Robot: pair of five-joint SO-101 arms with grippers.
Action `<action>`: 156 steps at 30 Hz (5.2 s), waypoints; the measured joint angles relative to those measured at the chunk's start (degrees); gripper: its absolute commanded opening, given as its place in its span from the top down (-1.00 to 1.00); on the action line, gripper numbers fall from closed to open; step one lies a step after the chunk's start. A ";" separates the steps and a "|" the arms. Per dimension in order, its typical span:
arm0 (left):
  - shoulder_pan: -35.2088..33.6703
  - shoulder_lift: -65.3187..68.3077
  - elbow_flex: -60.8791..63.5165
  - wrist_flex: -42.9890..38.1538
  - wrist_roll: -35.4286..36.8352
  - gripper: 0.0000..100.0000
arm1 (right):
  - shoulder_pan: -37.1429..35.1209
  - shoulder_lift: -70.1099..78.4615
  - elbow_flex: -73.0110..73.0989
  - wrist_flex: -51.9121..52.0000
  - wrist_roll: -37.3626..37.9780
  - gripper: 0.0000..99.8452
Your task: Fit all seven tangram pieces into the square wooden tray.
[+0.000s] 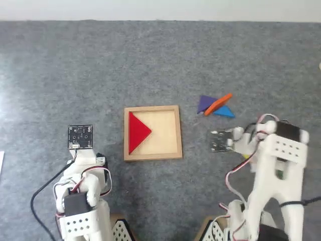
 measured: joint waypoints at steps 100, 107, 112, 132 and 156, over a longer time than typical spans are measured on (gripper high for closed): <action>0.00 0.00 0.00 0.00 0.00 0.84 | -40.97 71.38 -68.92 1.85 -63.47 0.96; 0.00 0.00 0.00 0.00 0.00 0.84 | -41.76 71.82 -68.92 -0.44 -63.74 0.96; 0.00 0.00 0.00 0.00 0.00 0.84 | -44.40 71.82 -69.01 0.44 -63.74 0.96; 0.00 0.00 0.00 0.00 0.00 0.84 | -27.69 42.99 -48.35 5.19 -72.35 0.96; 0.00 0.00 0.00 0.00 0.00 0.84 | -9.67 14.15 -15.03 -2.37 -78.59 0.96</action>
